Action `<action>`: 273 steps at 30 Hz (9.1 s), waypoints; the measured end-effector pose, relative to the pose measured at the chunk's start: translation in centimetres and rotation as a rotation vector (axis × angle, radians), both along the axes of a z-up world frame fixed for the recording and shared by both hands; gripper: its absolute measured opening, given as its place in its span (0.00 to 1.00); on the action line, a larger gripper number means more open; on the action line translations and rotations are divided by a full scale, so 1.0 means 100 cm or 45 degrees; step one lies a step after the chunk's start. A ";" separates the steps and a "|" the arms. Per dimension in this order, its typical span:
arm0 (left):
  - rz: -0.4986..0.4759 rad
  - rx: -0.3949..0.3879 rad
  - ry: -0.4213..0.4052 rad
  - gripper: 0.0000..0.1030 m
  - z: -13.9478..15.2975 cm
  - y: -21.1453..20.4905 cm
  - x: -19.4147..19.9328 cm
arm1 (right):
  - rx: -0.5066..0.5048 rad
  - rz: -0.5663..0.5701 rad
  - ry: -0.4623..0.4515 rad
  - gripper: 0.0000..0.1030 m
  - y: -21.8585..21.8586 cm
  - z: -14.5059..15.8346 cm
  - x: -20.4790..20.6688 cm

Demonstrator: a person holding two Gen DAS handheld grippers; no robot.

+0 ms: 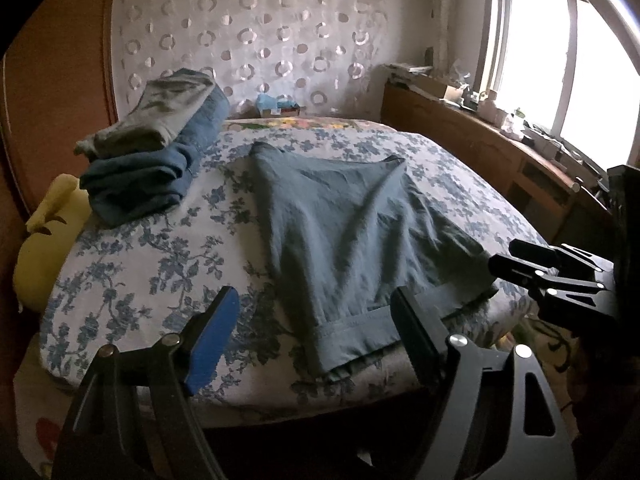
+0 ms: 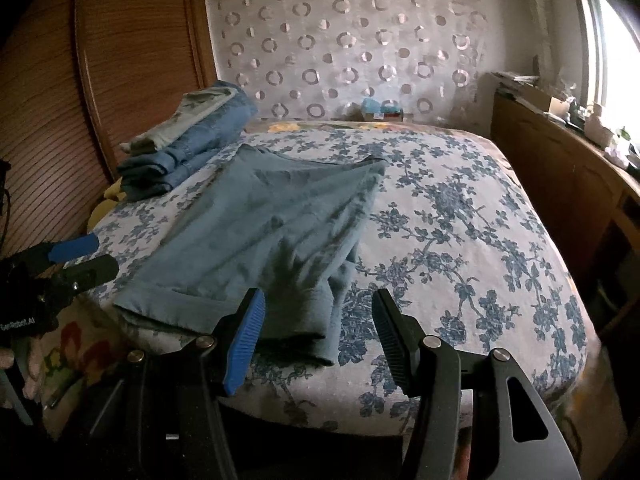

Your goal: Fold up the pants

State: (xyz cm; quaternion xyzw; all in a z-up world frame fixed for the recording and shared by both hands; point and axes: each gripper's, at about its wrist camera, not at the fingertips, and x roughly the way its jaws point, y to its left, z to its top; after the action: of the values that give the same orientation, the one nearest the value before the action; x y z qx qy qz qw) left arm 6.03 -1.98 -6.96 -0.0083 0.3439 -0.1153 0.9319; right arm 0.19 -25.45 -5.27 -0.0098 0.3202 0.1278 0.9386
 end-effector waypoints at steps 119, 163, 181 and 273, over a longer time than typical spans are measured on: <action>-0.138 -0.072 -0.051 0.11 0.062 -0.015 0.096 | 0.248 0.154 -0.063 0.15 -0.009 0.018 0.113; -0.084 0.113 0.164 0.47 -0.027 0.006 0.106 | 0.033 0.162 0.177 0.38 0.001 -0.026 0.136; -0.162 0.070 0.172 0.09 -0.032 -0.003 0.110 | 0.064 0.164 0.153 0.06 -0.003 -0.030 0.138; -0.216 0.060 0.184 0.40 -0.019 -0.012 0.112 | 0.063 0.172 0.063 0.11 -0.010 -0.012 0.164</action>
State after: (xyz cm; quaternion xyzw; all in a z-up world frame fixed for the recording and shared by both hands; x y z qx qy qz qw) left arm 17.21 -3.22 -8.86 0.0344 0.4123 -0.1846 0.8915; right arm 16.58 -26.46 -6.43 -0.0050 0.3386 0.1991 0.9196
